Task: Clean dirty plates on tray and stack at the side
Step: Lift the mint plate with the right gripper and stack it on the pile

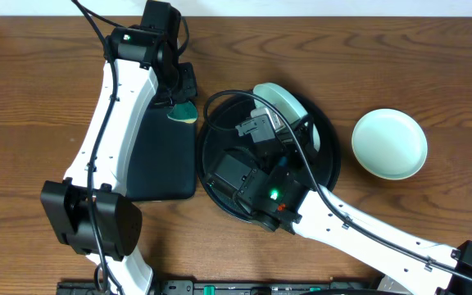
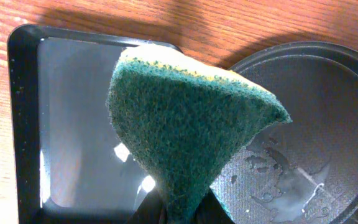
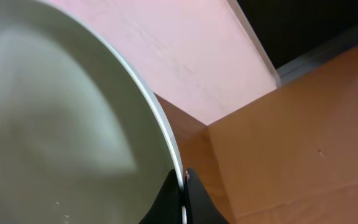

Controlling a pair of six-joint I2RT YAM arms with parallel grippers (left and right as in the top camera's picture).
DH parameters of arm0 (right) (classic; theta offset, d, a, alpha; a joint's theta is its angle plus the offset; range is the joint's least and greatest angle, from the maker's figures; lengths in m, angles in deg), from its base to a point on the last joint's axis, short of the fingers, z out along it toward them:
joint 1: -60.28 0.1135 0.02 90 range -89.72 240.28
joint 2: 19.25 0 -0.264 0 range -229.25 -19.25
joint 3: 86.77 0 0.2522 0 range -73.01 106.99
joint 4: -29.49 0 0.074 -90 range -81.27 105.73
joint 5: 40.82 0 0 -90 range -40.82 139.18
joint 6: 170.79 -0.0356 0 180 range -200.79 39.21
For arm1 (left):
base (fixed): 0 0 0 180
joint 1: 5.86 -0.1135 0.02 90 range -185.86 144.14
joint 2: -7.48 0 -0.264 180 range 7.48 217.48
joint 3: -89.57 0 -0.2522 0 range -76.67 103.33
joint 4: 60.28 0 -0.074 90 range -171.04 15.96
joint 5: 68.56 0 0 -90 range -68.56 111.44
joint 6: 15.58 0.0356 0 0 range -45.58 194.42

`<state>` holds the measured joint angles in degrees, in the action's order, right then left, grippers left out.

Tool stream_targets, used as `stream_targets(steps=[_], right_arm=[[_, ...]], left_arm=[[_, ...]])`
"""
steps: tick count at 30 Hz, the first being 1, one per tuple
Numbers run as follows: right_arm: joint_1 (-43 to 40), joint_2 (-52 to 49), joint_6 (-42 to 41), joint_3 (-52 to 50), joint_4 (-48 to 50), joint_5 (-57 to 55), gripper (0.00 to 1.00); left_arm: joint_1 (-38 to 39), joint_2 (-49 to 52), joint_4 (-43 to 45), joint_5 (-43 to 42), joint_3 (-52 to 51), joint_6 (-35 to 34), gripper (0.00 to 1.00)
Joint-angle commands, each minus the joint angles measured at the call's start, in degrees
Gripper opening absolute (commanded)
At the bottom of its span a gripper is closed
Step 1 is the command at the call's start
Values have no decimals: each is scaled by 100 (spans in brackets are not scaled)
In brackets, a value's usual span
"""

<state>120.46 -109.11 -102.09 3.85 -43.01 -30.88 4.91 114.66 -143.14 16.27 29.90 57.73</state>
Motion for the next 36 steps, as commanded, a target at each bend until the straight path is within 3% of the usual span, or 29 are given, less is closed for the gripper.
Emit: stream_targets(steps=[1,6,14,22,28,36], right_arm=[[22,111,-234,31,-4,-363,1],[-243,109,-693,26,-37,682,1],[-1886,111,-929,24,-68,5184,1],[-3786,116,-66,24,221,8026,1],[-5536,120,315,24,85,9077,1],[-7528,114,568,-55,-133,8590,1]], left_arm=[[-9,-11,-28,74,55,55,8],[-9,-11,-31,74,55,55,8],[-9,-11,-33,74,55,55,8],[-9,-11,-33,74,55,55,8],[-9,-11,-74,74,55,55,8],[-9,-11,-96,74,55,55,8]])
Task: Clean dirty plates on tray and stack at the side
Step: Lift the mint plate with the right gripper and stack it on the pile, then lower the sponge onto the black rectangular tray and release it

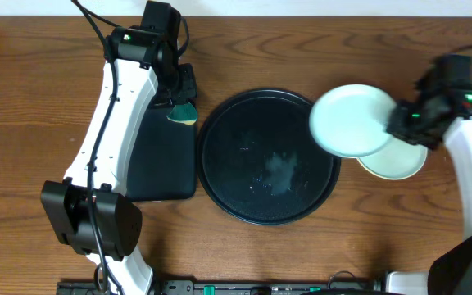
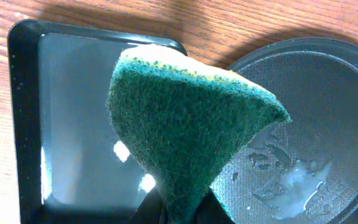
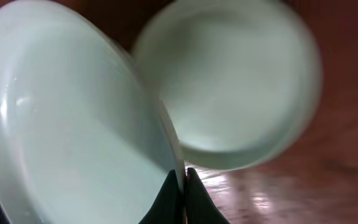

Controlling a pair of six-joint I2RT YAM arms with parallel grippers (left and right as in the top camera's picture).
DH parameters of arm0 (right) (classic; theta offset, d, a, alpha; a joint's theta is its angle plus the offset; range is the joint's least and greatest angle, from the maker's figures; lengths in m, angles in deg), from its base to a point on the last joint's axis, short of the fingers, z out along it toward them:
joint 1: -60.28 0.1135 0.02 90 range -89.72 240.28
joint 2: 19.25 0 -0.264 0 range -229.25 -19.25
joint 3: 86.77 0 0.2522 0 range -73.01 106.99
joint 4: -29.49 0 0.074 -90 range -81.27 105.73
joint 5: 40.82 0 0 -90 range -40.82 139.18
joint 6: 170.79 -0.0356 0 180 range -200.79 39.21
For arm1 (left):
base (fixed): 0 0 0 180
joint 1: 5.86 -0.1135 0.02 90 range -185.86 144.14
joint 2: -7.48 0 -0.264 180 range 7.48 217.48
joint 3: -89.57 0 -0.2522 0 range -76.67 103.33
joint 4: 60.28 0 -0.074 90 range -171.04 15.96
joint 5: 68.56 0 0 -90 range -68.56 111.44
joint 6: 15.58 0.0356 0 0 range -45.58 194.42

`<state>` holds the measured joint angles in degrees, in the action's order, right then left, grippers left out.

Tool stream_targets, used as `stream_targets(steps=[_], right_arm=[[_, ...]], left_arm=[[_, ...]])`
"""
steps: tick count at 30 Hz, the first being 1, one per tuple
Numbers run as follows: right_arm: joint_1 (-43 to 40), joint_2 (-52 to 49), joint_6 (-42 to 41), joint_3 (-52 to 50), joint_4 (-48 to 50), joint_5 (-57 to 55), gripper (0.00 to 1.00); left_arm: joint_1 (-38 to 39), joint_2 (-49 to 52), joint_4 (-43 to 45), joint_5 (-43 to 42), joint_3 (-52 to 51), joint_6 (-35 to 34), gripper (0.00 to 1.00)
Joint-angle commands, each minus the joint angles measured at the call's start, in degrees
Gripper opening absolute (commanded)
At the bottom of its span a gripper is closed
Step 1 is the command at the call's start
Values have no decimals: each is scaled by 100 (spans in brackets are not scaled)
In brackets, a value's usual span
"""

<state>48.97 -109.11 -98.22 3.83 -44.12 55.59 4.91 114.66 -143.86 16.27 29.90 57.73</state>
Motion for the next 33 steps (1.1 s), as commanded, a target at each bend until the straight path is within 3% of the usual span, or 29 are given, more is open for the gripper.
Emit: stream_targets(steps=[1,8,19,20,21,23,33], right_arm=[[-586,111,157,-103,-4,-168,1],[-1233,109,-201,-793,682,-898,1],[-1399,103,-229,-2017,2216,-960,1],[-1399,103,-229,-2103,2387,-960,3],[-1399,103,-229,-2166,2542,-953,16],[-1394,103,-227,-2168,2579,-896,31],[-1237,114,94,-1423,1534,348,45]], left_arm=[[-9,-11,-24,72,55,52,8],[-9,-11,-26,74,55,55,8],[-9,-11,-24,74,55,55,8],[-9,-11,-24,74,55,55,8],[-9,-11,-24,74,55,55,8],[-9,-11,-28,74,55,55,8],[-138,-11,-295,446,55,50,8]])
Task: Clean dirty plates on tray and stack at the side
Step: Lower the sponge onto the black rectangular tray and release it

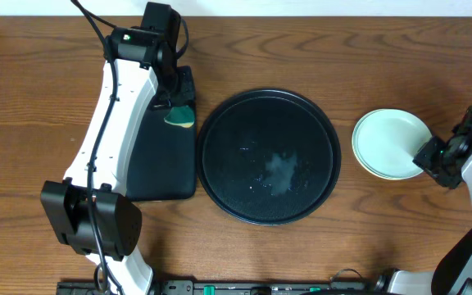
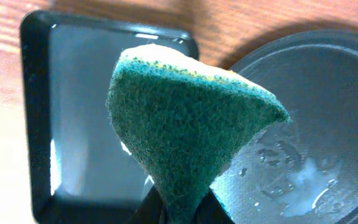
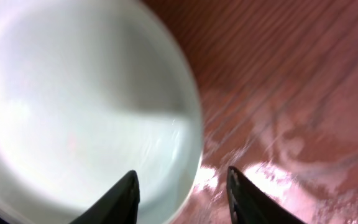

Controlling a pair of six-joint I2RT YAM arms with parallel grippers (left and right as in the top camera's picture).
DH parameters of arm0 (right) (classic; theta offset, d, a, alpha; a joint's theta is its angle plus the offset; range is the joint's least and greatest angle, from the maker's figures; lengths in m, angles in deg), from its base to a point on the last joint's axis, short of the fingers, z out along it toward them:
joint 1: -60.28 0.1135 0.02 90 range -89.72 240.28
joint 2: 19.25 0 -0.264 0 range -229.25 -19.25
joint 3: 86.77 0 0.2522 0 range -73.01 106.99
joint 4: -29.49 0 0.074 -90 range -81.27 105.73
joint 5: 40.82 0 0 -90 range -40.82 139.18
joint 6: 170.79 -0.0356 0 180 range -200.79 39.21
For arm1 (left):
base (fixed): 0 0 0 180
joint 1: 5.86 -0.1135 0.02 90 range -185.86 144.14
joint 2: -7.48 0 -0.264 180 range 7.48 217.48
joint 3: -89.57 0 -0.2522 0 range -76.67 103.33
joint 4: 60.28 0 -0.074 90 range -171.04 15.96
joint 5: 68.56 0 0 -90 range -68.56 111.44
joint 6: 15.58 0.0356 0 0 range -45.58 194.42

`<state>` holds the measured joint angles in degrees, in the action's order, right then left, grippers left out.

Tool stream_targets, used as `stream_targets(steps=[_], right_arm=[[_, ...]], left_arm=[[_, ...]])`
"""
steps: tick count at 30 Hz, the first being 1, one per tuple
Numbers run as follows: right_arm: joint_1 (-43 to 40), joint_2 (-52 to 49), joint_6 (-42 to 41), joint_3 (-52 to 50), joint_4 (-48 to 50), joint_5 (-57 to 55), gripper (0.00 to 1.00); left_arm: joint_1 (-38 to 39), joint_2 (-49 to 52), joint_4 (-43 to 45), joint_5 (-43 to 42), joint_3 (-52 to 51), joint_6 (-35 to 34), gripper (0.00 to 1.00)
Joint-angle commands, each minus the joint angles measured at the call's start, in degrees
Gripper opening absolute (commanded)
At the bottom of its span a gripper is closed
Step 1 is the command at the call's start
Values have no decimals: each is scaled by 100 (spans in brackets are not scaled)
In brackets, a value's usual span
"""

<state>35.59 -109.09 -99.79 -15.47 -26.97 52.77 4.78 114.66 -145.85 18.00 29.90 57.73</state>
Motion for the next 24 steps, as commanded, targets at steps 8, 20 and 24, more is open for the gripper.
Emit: stream_targets(steps=[8,20,24], right_arm=[[706,111,748,1567,-1235,846,56],[1215,109,754,1596,-1331,848,64],[1241,109,756,1596,-1471,846,65]], left_arm=[[-758,-9,-214,308,-151,155,8],[-1158,-9,1532,304,-2297,876,8],[-1158,-9,2035,304,-2826,876,11]])
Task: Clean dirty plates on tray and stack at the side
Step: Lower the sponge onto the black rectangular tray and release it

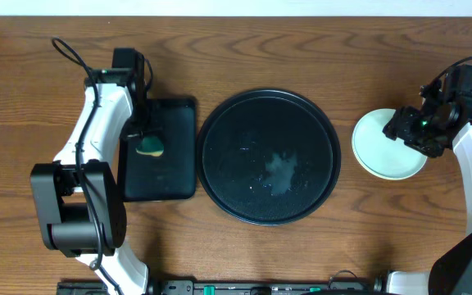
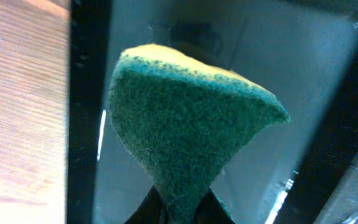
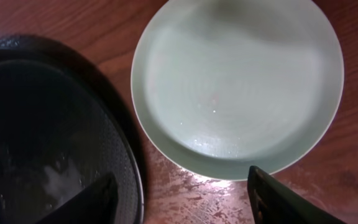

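Two pale green plates (image 1: 381, 147) lie stacked on the table right of the round black tray (image 1: 220, 123), which holds only a wet patch. In the right wrist view the stack (image 3: 238, 87) sits just beyond the tray's rim (image 3: 126, 168). My right gripper (image 1: 410, 131) hovers over the stack's right side, open and holding nothing (image 3: 185, 202). My left gripper (image 1: 143, 138) is shut on a green and yellow sponge (image 1: 151, 148), held over the rectangular black tray (image 1: 174, 176). The sponge (image 2: 191, 118) fills the left wrist view, pinched at its lower tip.
The rectangular tray (image 2: 328, 74) has a wet, shiny floor and stands close against the round tray's left side. Bare wooden table (image 1: 23, 98) lies left of it and along the far edge.
My left gripper has carried the sponge from the rectangular tray's far right corner to over its left middle. My right gripper now sits higher over the stacked plates, its fingers wider apart.
My right gripper first held a plate tilted over the round tray. Then it had the plate above the other plate at the right. Then the plate lay on that one and the gripper was open. The left gripper held the sponge throughout.
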Controlling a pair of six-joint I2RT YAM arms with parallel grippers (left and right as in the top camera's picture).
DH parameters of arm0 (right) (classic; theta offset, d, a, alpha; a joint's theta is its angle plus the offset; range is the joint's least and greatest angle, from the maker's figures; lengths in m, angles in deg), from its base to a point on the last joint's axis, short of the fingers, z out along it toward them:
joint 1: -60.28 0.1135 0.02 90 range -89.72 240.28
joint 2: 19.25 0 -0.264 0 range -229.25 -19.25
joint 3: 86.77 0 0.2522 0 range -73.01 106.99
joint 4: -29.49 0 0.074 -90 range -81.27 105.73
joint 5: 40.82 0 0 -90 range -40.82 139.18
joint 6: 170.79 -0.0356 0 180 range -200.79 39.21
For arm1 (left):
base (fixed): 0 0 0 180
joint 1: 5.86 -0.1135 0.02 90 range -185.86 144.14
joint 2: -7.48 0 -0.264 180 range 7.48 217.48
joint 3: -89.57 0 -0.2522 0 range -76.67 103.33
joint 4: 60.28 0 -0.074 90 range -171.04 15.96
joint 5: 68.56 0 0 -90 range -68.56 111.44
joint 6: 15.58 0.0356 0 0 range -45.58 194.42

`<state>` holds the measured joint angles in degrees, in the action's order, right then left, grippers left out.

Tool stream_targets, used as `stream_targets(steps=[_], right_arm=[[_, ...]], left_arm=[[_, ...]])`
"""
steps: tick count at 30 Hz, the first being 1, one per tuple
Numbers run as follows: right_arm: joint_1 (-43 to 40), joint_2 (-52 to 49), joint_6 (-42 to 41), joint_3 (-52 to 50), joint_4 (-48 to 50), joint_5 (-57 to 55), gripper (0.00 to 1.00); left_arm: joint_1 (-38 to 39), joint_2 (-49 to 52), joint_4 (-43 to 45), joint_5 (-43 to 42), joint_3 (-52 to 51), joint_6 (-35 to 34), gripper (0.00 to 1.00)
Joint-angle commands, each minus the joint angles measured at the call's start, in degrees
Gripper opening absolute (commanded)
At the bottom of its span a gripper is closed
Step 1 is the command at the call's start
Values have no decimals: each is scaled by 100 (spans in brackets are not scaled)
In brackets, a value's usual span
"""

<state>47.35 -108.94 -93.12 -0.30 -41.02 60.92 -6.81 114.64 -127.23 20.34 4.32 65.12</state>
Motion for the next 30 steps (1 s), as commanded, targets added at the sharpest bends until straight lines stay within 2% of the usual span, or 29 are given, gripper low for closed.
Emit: stream_targets(steps=[1,5,6,13,19,20,26,27,28,30], right_arm=[[68,94,87,79,-87,33,66],[66,96,87,79,-160,31,67],[66,96,87,79,-168,33,67],[68,142,87,131,-343,37,62],[66,680,282,544,-890,31,59],[66,811,282,621,-975,24,60],[66,1919,367,861,-1410,13,76],[66,2103,367,861,-1482,13,80],[66,2293,367,861,-1554,13,95],[66,2669,365,861,-1692,15,99]], left_arm=[[0,-7,236,70,-339,136,15],[0,-7,275,70,-396,136,57],[0,-7,275,68,-396,136,60],[7,-188,-72,-251,35,138,63],[7,-1021,-269,-1126,304,133,64],[7,-1163,-328,-1163,302,133,70],[7,-1497,-374,-1154,302,136,74],[4,-1497,-372,-1154,302,136,74],[4,-1495,-372,-1154,297,136,75],[4,-1491,-374,-1154,291,136,75]])
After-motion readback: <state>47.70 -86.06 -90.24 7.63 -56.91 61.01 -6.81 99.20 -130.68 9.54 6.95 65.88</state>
